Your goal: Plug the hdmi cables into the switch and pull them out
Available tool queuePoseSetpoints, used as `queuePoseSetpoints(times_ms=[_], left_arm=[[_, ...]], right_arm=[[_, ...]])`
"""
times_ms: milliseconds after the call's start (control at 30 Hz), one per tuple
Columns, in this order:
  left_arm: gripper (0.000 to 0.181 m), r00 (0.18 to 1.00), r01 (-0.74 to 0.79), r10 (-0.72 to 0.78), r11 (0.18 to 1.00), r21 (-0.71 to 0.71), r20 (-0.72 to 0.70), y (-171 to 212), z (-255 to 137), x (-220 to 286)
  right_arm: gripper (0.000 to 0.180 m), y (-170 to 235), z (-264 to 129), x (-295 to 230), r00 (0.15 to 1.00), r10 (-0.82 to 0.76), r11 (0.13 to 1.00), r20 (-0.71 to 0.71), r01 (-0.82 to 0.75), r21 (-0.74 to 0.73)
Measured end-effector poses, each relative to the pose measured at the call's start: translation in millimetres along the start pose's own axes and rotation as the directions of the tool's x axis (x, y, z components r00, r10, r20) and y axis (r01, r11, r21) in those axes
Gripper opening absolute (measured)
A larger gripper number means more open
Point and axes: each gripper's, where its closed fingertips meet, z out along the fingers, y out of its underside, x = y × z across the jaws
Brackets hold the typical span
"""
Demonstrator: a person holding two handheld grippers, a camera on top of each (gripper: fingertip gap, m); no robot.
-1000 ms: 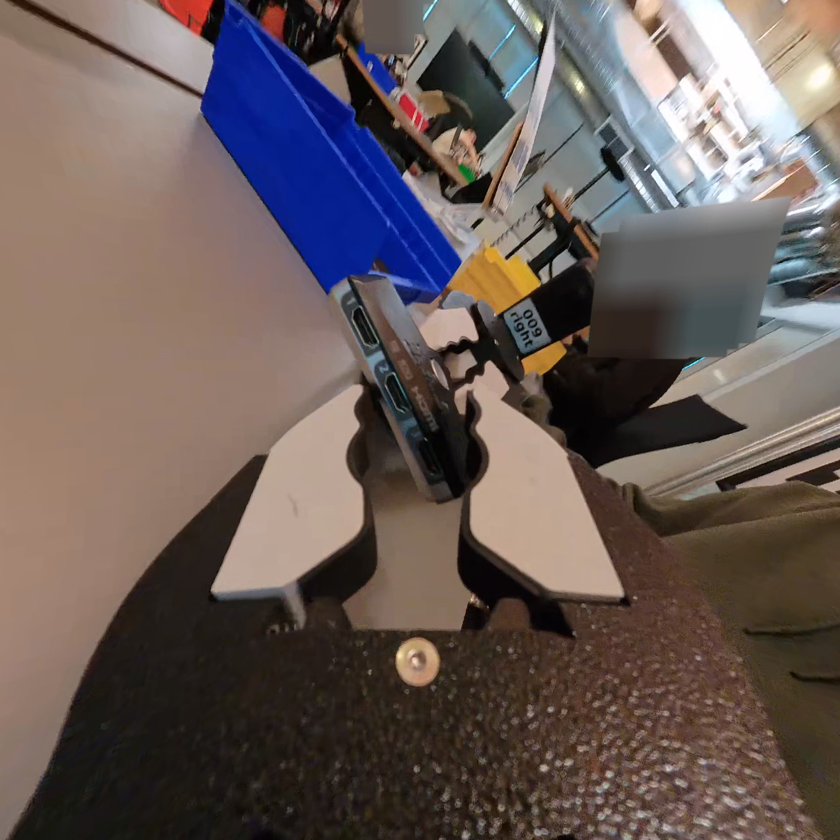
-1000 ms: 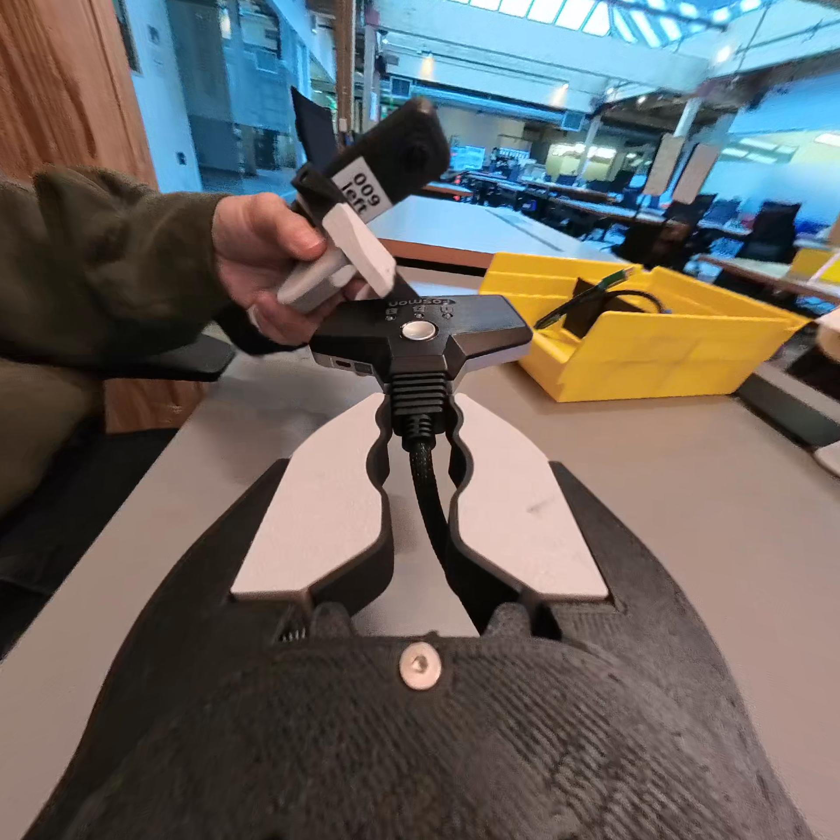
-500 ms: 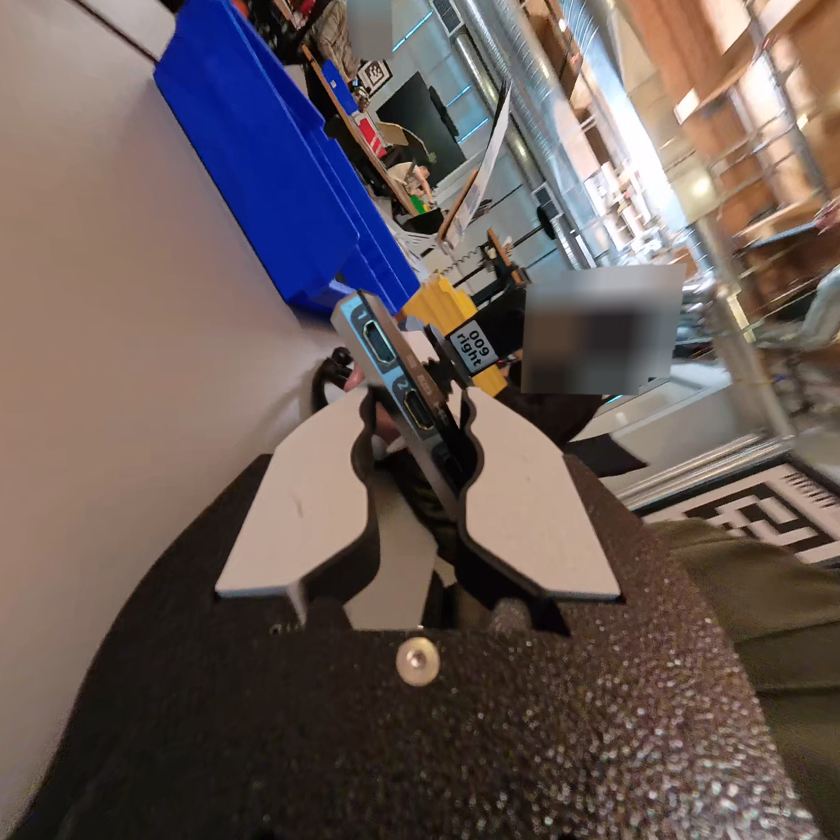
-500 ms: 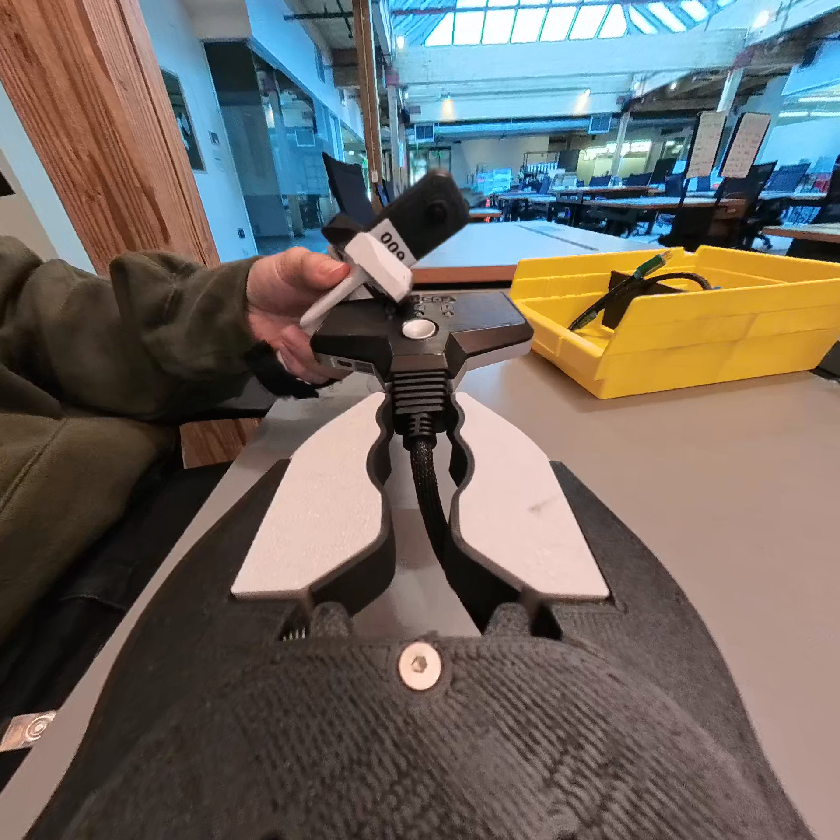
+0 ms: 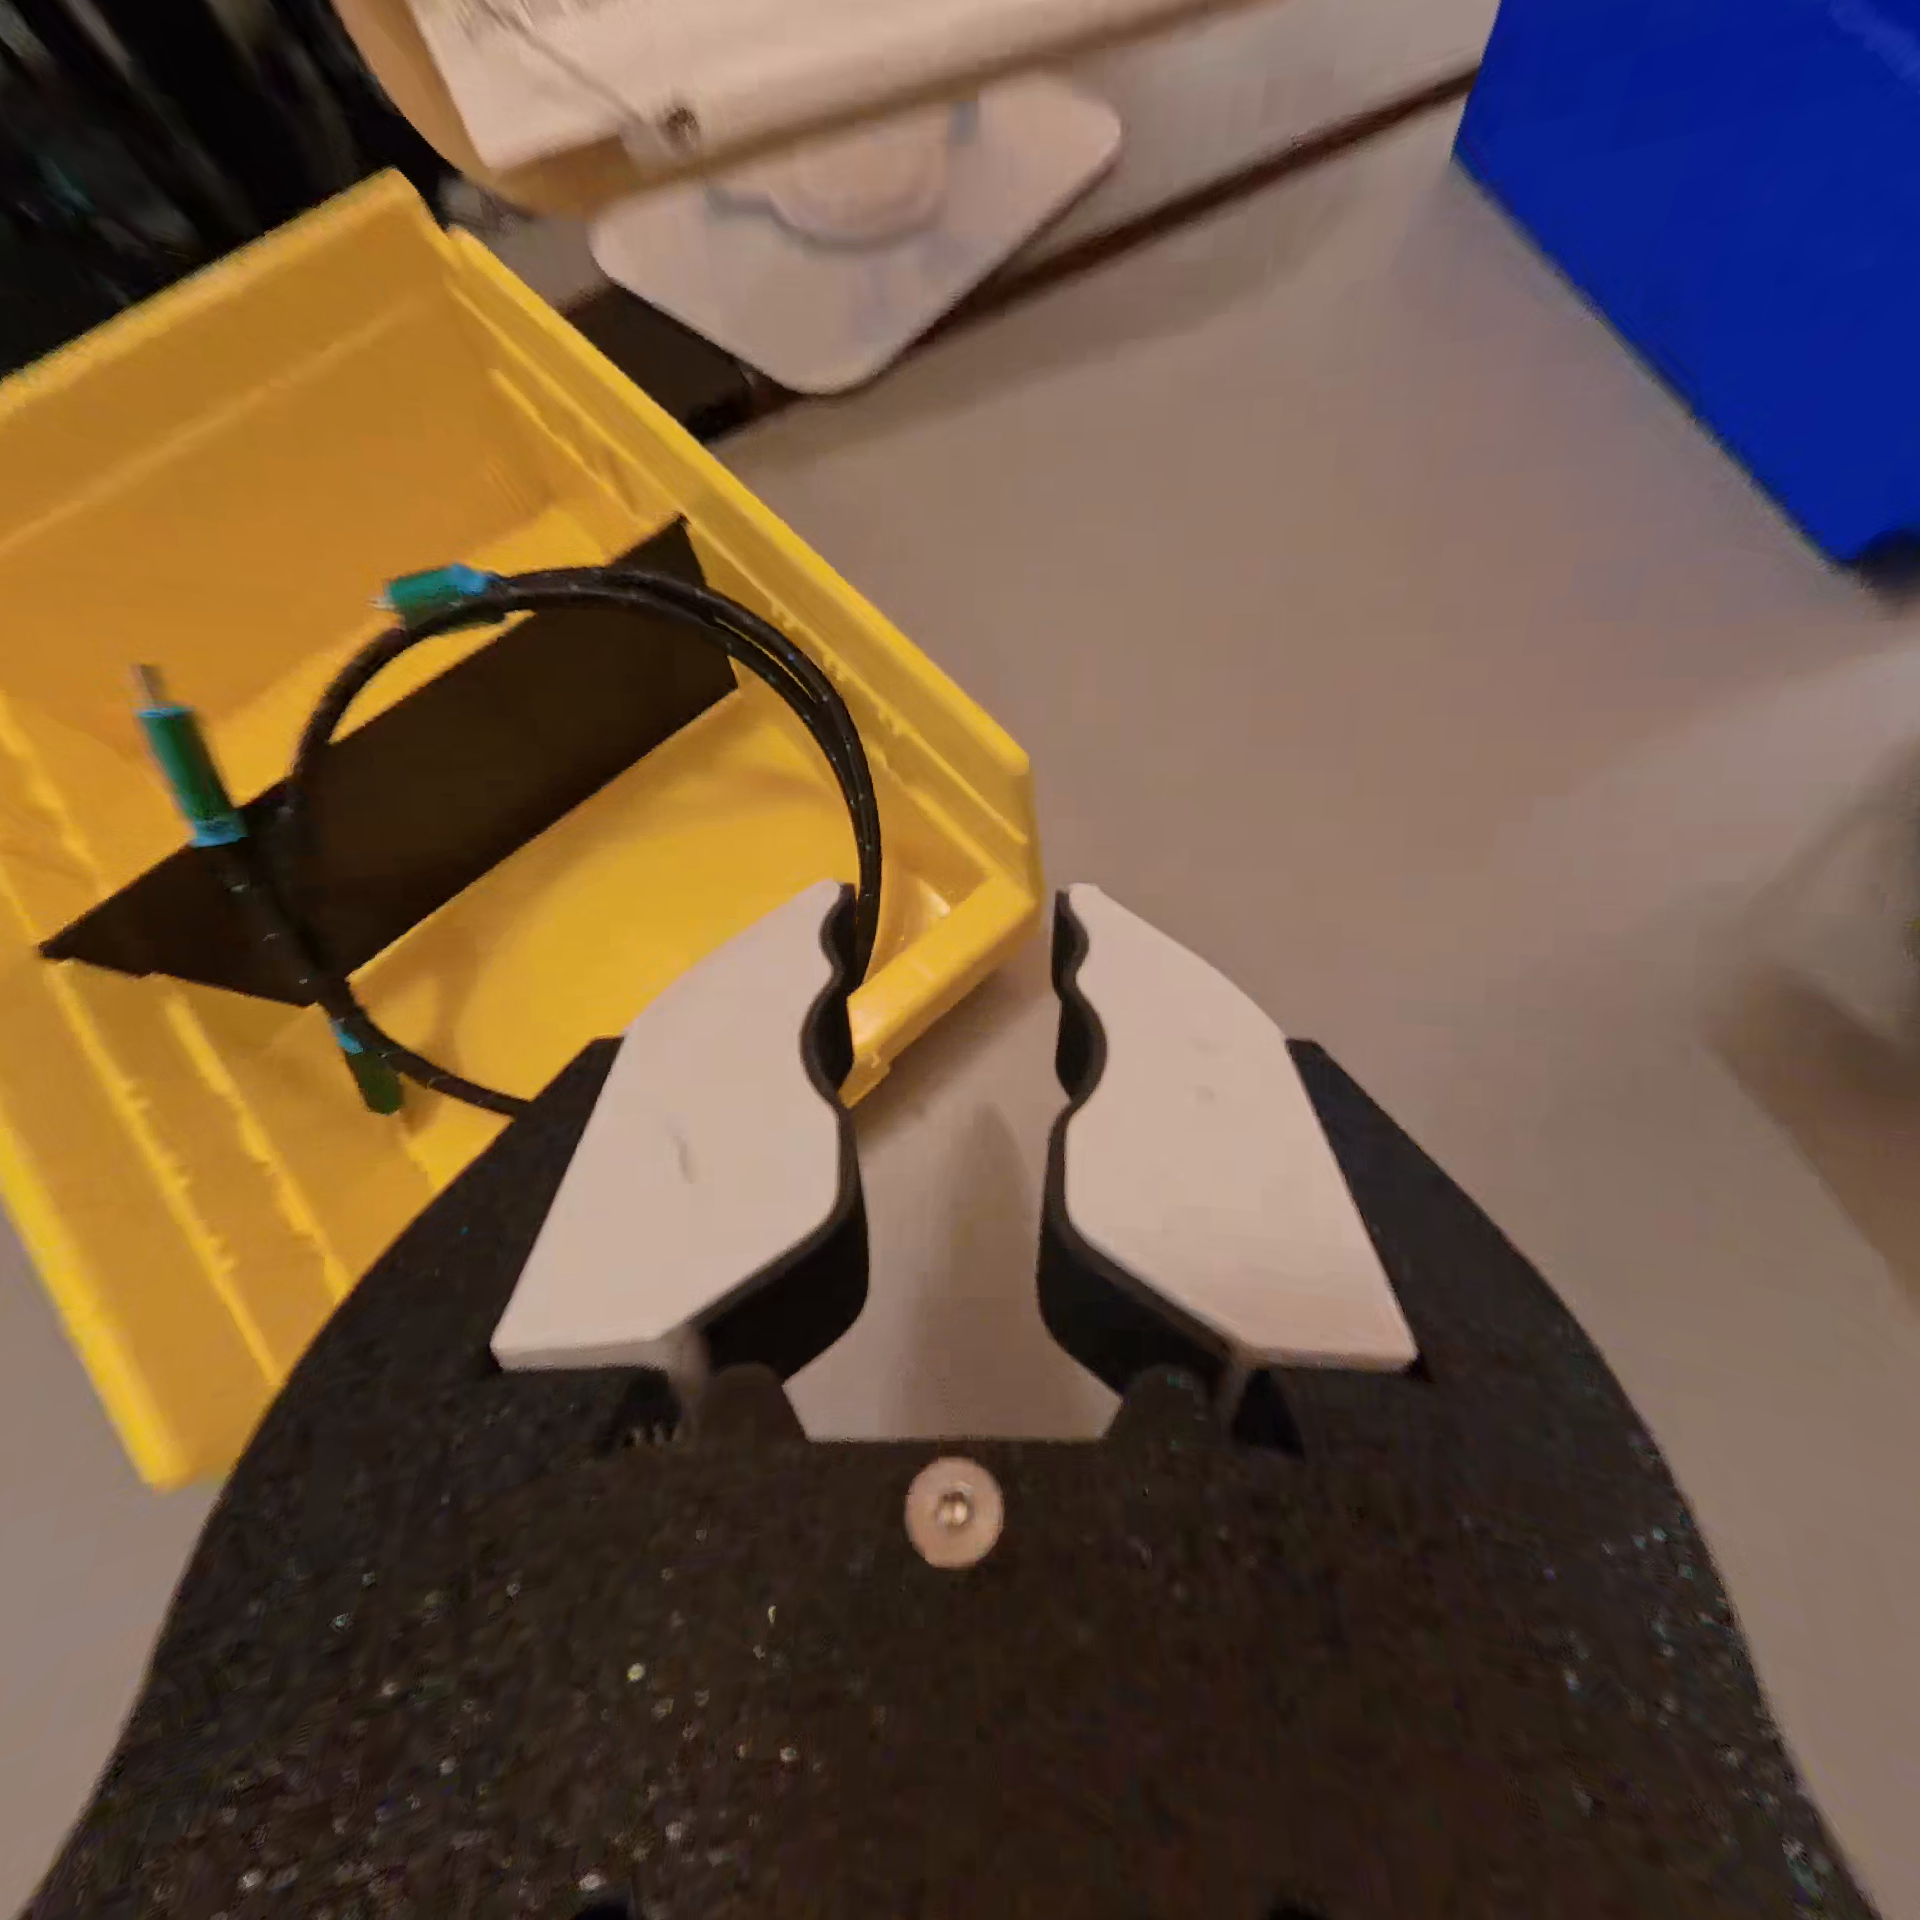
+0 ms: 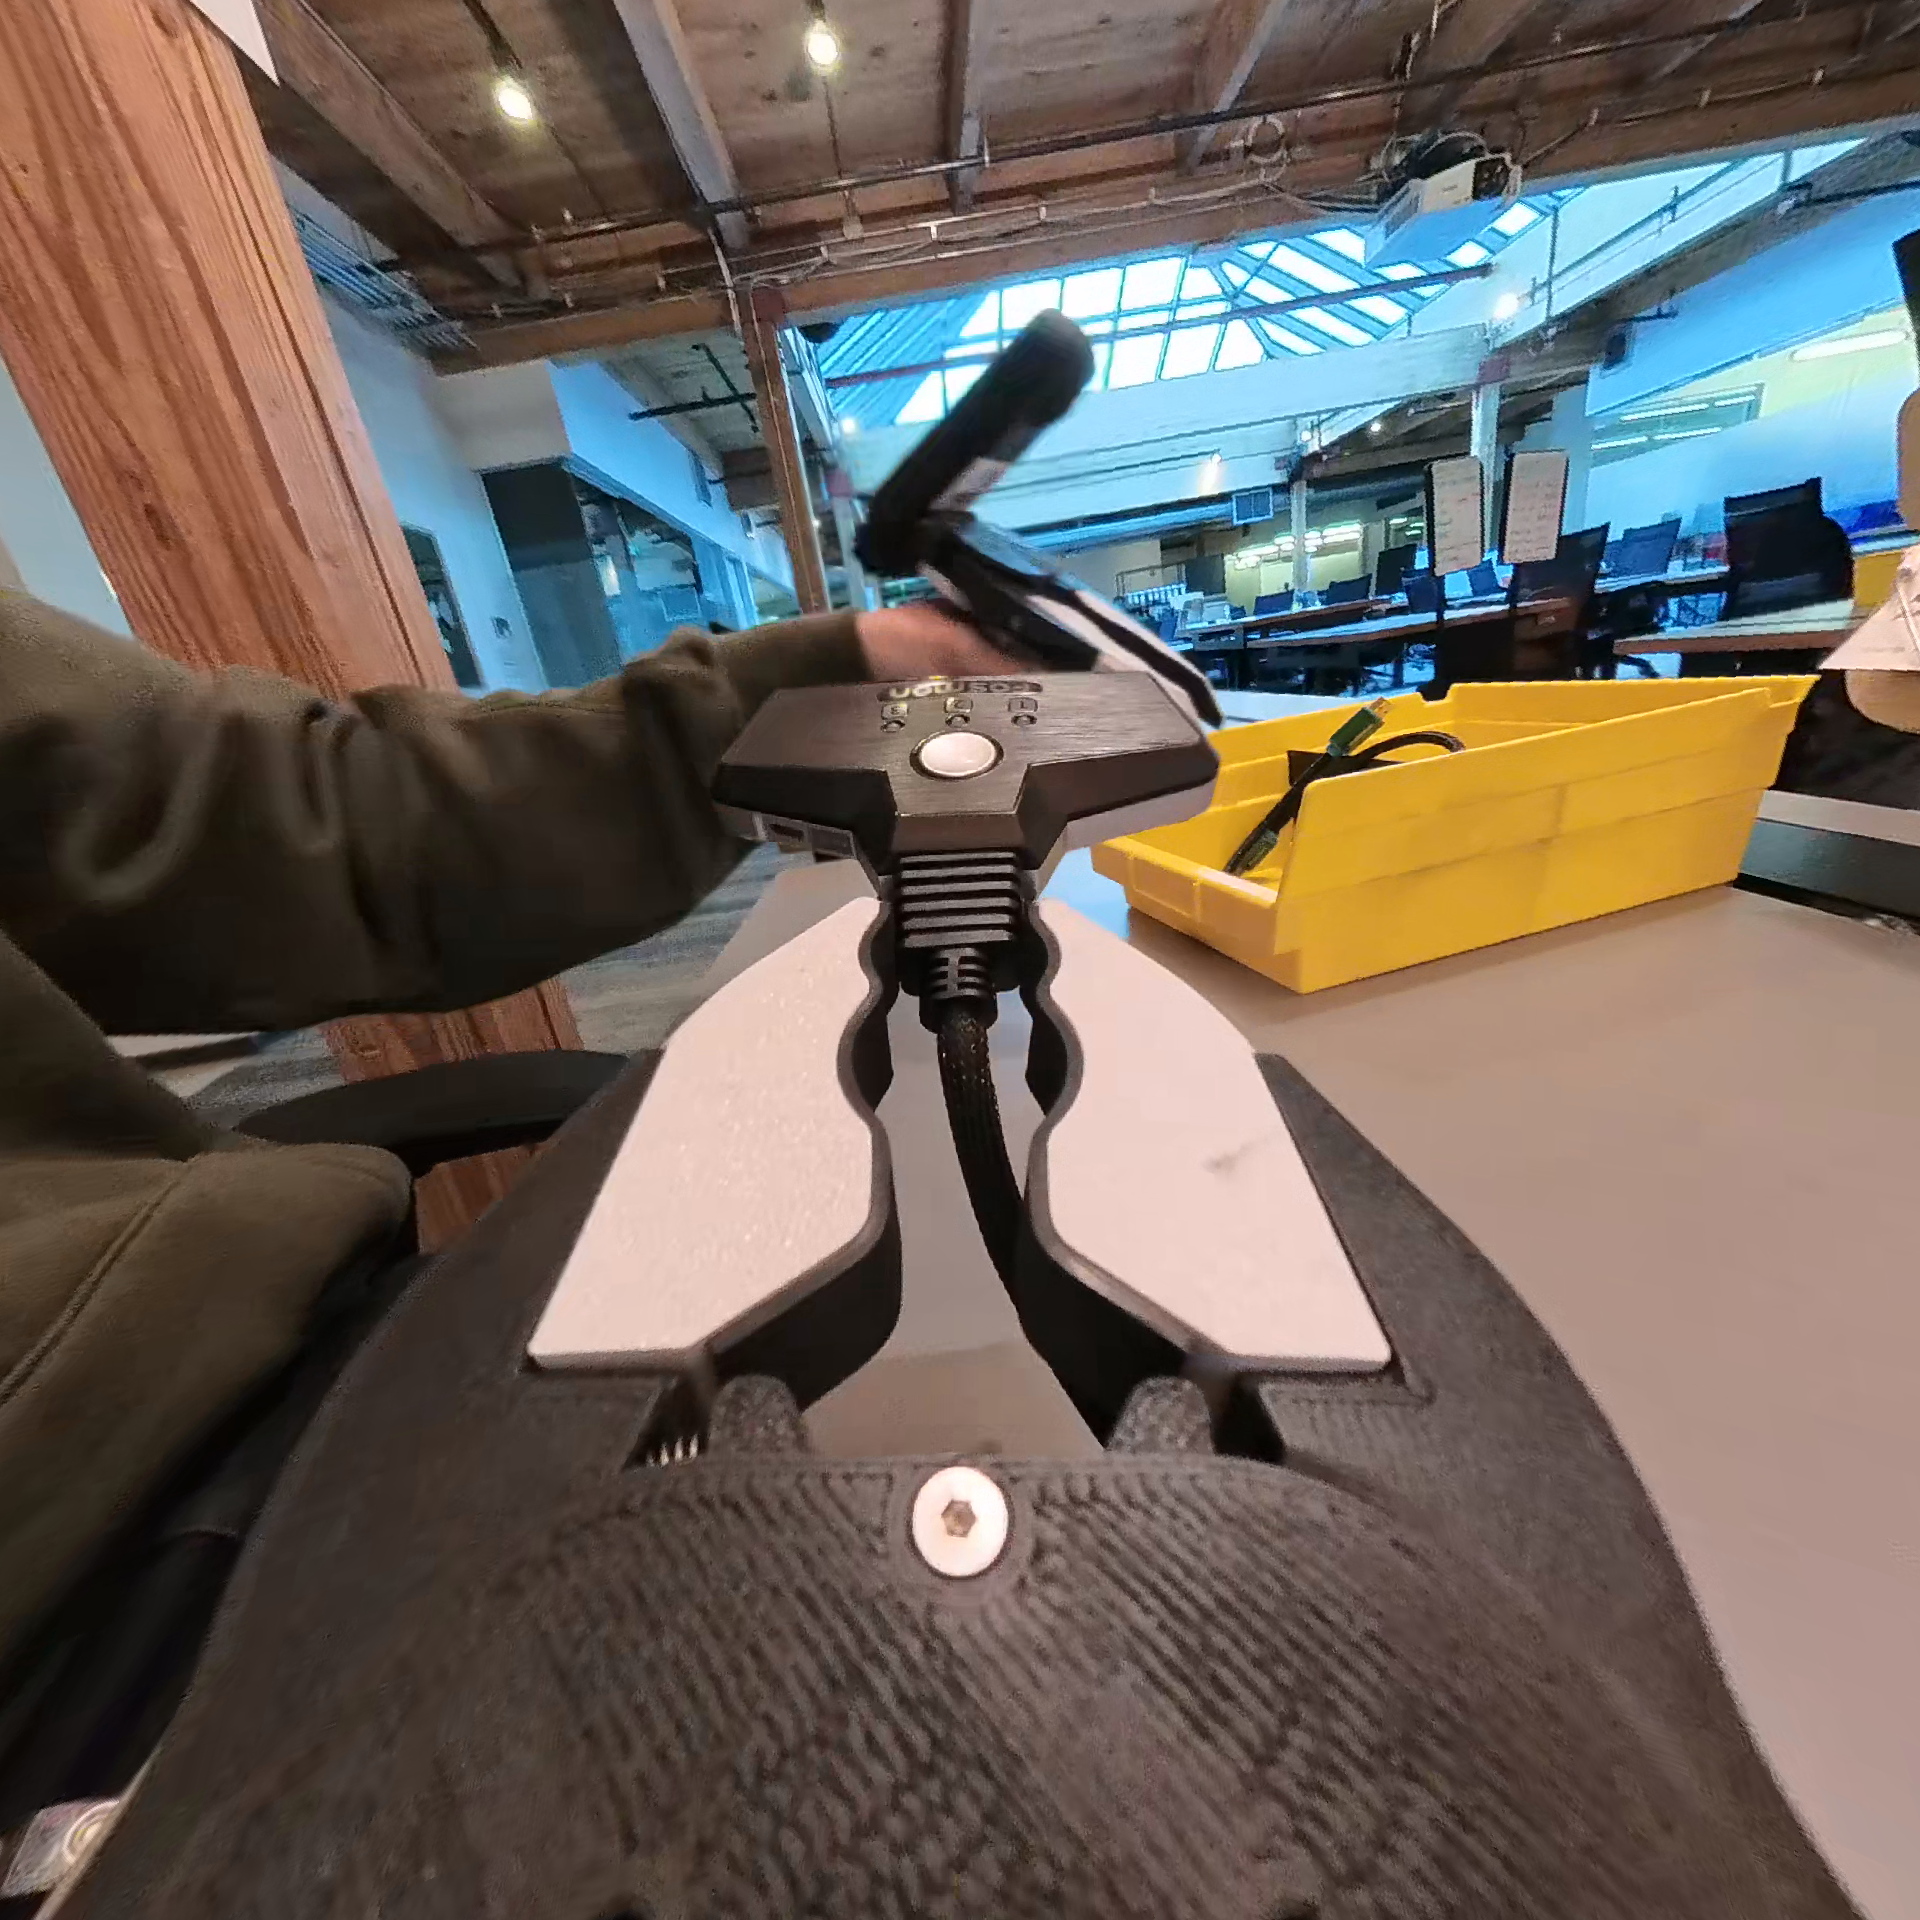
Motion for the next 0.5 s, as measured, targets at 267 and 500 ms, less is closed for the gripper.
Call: queuePoseSetpoints(times_ms=[267, 500], left_arm=[[0.028, 0.999, -0.009, -0.005, 0.944, -0.330, -0.042, 26.6, 70.6, -25.3], [0.006, 0.996, -0.018, -0.019, 0.917, -0.399, -0.089, 37.6, 91.0, -24.9]], right_arm=[[0.022, -9.6, -7.9, 0.5, 0.999, 0.037, 0.996, 0.040, -0.040, 0.080], [0.022, -10.0, -8.3, -0.7, 0.998, 0.032, 0.996, 0.048, -0.036, 0.084]])
